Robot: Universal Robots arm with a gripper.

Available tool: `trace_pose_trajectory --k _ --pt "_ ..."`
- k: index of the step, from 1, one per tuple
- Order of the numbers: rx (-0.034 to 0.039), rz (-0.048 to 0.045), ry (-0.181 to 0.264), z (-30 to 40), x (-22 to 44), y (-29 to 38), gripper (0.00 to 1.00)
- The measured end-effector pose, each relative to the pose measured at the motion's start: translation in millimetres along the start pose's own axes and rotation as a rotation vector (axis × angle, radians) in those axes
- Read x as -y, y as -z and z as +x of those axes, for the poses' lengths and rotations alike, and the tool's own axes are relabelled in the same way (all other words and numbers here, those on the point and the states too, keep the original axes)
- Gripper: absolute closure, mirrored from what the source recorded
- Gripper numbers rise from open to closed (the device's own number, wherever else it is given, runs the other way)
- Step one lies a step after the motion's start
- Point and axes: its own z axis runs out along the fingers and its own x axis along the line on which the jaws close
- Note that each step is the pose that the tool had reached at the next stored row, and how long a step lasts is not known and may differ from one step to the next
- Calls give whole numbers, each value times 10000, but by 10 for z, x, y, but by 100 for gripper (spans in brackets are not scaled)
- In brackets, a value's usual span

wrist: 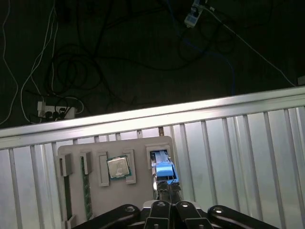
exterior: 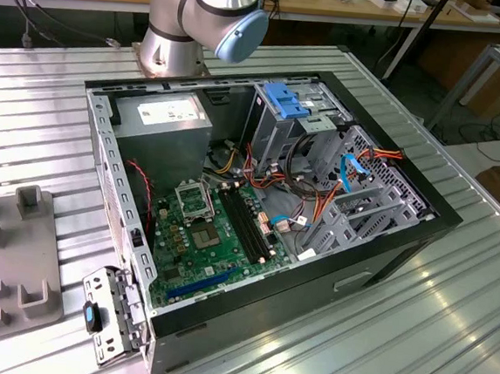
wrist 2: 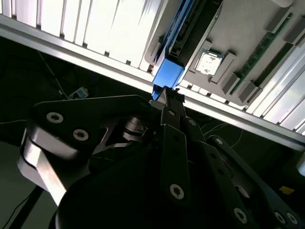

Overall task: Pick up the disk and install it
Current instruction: 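Pick up the disk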

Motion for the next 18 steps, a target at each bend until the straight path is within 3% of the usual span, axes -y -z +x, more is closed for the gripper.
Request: trace_pose_trajectory --k 18 --pt "-3 -2 95 0 0 0 89"
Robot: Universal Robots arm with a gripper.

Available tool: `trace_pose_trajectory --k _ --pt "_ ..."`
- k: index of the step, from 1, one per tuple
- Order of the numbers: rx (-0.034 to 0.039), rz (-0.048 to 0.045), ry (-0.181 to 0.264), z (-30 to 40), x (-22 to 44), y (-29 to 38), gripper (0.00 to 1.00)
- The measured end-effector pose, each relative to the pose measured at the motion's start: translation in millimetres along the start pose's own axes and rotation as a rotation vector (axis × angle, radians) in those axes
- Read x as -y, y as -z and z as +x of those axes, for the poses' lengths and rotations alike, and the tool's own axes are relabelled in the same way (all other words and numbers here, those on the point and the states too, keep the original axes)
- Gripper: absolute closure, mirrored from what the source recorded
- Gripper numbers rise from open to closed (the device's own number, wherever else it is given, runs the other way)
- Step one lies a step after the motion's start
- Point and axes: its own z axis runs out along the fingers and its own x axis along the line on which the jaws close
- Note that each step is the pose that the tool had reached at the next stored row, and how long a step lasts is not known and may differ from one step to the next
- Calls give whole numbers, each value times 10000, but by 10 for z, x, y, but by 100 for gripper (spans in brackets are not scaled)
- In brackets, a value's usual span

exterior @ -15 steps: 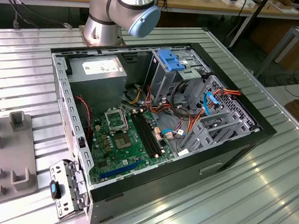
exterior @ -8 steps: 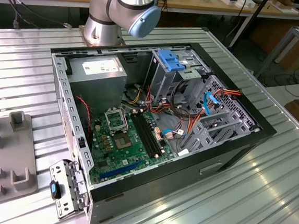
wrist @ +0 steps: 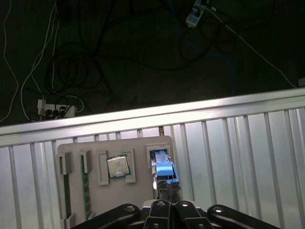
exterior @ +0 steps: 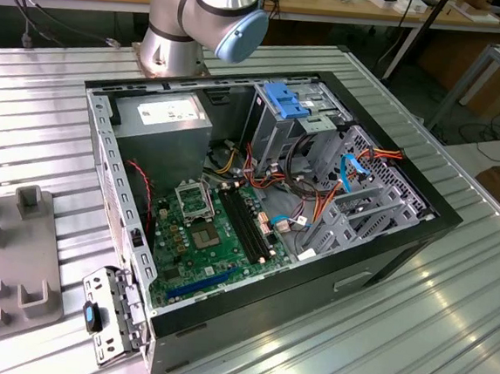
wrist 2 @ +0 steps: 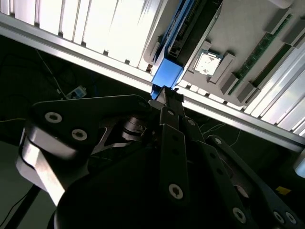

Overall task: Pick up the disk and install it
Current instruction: 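Pick up the disk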

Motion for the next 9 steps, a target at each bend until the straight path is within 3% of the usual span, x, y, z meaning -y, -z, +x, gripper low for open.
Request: trace_pose_trajectory --k 2,8,9 --pt "-3 -2 126 0 0 -1 89" --pt "-17 -9 569 -12 82 -5 89" --pt "-19 63 861 -10 83 -14 89"
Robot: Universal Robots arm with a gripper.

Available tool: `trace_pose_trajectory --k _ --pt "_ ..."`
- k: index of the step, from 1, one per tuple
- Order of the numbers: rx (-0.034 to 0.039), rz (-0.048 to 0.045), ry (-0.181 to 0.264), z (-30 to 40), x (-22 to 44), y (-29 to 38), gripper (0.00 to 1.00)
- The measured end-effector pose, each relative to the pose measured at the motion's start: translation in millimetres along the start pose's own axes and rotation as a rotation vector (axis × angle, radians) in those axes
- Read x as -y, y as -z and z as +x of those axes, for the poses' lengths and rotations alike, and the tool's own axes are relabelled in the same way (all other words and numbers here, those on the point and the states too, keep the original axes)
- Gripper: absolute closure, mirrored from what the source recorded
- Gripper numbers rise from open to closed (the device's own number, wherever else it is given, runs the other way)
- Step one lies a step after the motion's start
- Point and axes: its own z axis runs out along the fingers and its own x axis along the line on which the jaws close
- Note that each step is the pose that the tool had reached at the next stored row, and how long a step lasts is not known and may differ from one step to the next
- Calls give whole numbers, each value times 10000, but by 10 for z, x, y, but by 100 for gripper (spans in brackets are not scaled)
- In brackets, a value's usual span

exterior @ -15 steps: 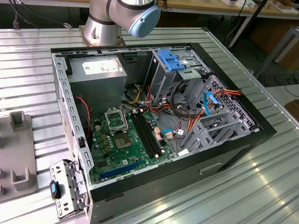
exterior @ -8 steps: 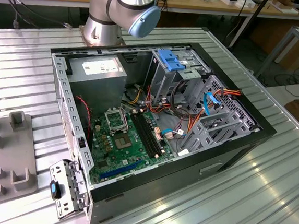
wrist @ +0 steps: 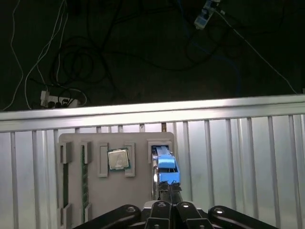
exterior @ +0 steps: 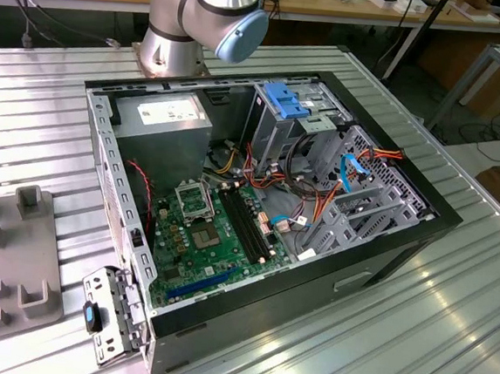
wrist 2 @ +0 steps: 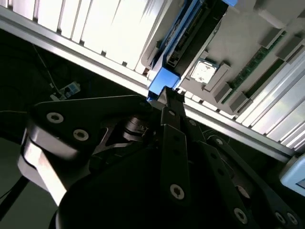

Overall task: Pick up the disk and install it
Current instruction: 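Pick up the disk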

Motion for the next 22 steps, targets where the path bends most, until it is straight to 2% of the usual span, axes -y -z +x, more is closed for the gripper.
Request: trace_pose_trajectory --k 1,4,6,14,18,19,20,22 --pt "2 118 165 0 0 -9 89" --pt "3 144 183 0 0 -9 89" --pt "3 200 185 1 1 -52 89" --pt "4 210 185 -1 1 -71 89" --pt "3 210 184 -1 1 -72 64" --pt "3 210 185 -1 1 -72 64" --pt "3 210 185 -1 1 -72 58" --pt "3 210 184 -1 1 -72 35"
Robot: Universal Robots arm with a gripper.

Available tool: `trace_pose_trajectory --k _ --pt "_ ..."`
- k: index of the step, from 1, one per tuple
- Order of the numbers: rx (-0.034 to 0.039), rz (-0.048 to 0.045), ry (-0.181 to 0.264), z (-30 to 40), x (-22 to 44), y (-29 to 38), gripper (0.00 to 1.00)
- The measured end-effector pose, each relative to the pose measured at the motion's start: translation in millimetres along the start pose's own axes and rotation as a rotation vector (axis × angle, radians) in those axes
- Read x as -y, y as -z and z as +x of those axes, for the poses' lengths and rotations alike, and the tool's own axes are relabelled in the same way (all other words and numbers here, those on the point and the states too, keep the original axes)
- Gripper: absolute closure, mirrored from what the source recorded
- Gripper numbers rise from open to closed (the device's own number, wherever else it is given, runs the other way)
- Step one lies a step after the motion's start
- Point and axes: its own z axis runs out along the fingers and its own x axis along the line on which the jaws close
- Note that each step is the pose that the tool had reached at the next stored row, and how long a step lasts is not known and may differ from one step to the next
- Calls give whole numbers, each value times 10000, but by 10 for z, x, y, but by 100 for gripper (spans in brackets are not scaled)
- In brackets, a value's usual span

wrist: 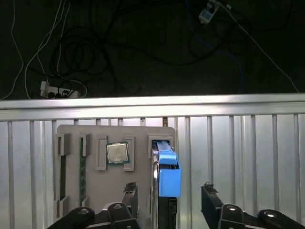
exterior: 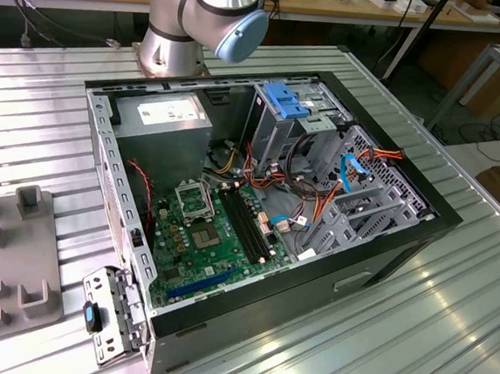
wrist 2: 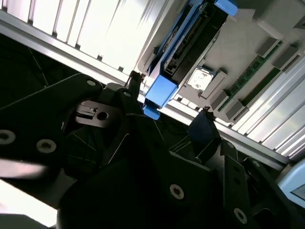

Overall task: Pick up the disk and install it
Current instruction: 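Pick up the disk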

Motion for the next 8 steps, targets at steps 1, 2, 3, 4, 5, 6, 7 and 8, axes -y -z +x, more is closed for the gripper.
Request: trace_pose_trajectory --k 1,2,3,4,5,6,7,8 --pt "0 0 1 0 0 -1 28" --pt "3 10 1 1 0 -21 28" --pt "2 11 2 1 -1 -36 28" --pt "1 10 1 2 -1 -67 28" --pt "1 10 1 3 -2 -110 28" --pt "0 8 1 4 -4 -156 28" --pt "0 9 1 5 -6 -187 28" --pt "0 9 1 5 -6 -202 28"
